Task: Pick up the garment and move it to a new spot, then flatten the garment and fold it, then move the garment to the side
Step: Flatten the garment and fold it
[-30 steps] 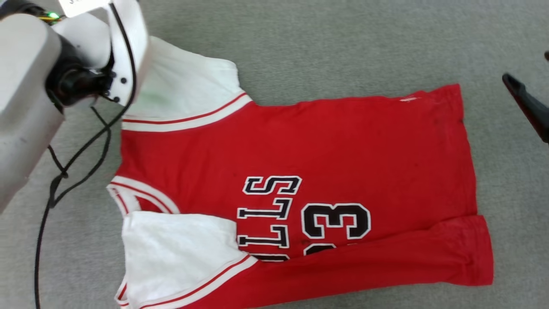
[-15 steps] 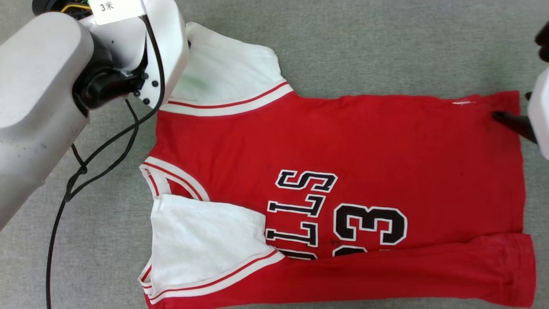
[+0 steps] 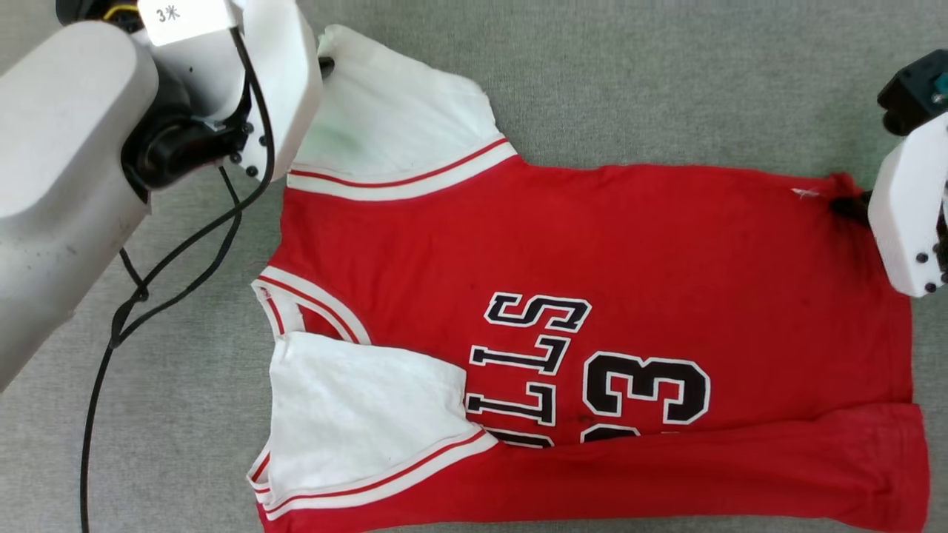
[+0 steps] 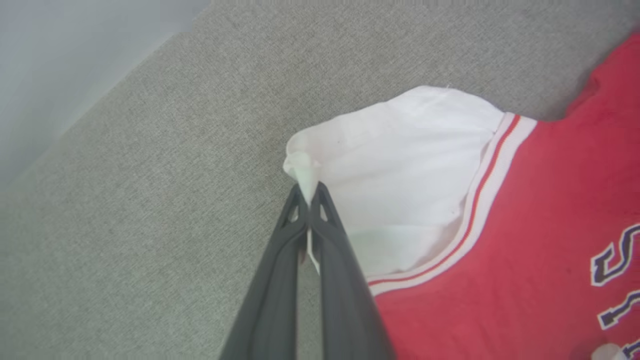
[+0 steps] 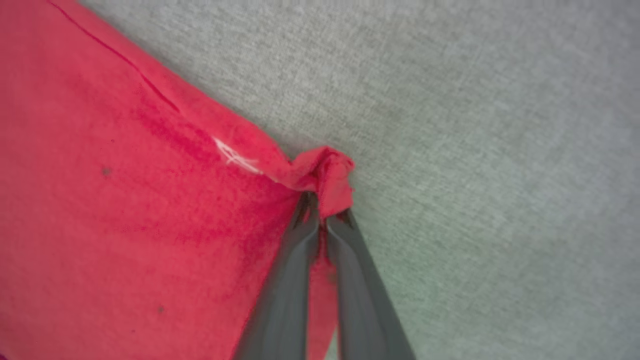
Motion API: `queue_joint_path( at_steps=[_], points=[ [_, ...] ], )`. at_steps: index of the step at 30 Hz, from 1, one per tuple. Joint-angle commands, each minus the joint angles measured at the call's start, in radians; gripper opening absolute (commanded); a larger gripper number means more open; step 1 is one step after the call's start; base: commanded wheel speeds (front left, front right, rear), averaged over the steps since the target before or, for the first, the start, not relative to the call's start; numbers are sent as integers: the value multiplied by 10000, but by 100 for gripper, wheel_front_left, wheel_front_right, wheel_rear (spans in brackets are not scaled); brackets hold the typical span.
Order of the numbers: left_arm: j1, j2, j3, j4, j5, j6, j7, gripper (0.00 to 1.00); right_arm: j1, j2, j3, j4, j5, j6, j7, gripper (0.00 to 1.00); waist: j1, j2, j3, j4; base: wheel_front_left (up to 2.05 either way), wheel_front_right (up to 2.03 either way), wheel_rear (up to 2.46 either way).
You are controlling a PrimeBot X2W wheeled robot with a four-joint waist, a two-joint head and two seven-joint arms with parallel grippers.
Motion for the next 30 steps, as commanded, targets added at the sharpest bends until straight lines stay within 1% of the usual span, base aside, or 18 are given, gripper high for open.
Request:
queue_joint_path(
  at_steps=[1,5,10,12,15,18,19,22,26,30],
  points=[
    [202,29,-52,-5,-78,-4,-194,0,70,103,275,255,68,-4,-361,0,1,0,-385,-34,0,0,0],
    [517,222,-188,-126,-210,-5,-570,0,18,-114,307,345,380,-4,-1215,0,1,0,-1113,-52,0,0,0],
    [1204,552,-337,-567,-471,-5,-1008,0,622,-495,558,169,713,-4,-2134,0,1,0,-1989,-25,0,0,0],
    [1556,732,-373,-820,-553,-5,-1228,0,959,-712,620,1,810,-5,-2517,0,1,0,-2304,15,0,0,0],
    [2175,1145,-467,-1318,-563,76,-1514,0,1553,-950,715,-257,932,-4,-3007,0,1,0,-2690,31,0,0,0],
    [2843,1521,-595,-1904,-637,284,-1774,0,2221,-1212,699,-446,1015,-5,-3467,0,1,0,-3035,68,0,0,0],
    [2843,1521,-595,-1904,-637,284,-1774,0,2221,-1212,699,-446,1015,-5,-3467,0,1,0,-3035,68,0,0,0],
    [3611,1929,-752,-2509,-739,557,-1934,0,2923,-1350,653,-643,1049,-4,-3832,0,1,0,-3381,74,0,0,0],
    [4677,2459,-1018,-3297,-969,1000,-2160,0,3905,-1419,513,-912,959,-4,-4229,0,1,0,-3771,51,0,0,0],
    [5758,2930,-1264,-3899,-1202,1427,-2479,0,4937,-1317,252,-1169,950,-4,-4517,0,1,0,-4048,51,0,0,0]
  ],
)
